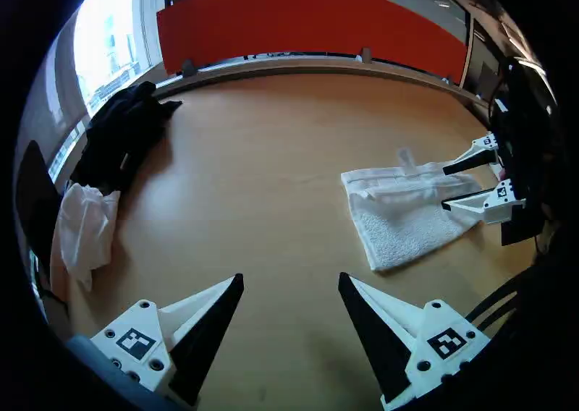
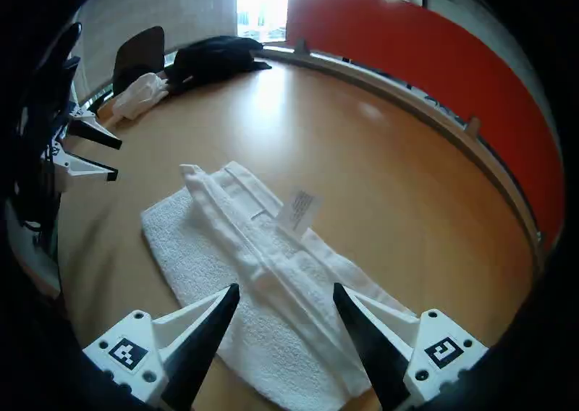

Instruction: Fold towel

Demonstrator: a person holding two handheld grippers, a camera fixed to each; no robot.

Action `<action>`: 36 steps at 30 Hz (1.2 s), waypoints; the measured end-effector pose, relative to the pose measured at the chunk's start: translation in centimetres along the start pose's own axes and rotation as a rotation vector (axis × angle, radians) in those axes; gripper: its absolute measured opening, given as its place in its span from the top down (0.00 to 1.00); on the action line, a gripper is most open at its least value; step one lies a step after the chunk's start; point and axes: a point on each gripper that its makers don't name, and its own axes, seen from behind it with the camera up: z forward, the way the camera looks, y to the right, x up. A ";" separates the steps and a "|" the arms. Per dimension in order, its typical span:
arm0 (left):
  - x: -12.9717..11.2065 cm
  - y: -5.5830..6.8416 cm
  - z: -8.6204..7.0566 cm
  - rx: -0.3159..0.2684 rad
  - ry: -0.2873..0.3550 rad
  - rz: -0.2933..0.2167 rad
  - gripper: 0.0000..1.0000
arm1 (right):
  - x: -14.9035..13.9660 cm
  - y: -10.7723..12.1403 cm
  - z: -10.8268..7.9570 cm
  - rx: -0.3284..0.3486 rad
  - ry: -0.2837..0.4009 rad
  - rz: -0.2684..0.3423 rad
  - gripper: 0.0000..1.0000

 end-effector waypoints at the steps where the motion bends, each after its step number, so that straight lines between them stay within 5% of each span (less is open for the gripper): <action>1: 0.0 0.0 0.0 -0.001 0.000 0.000 0.03 | 0.0 0.0 0.0 -0.001 -0.001 -0.001 0.00; 36: -0.1 -0.6 0.2 -0.001 -0.008 0.008 0.03 | 3.4 5.2 1.2 -0.075 0.012 -0.002 0.00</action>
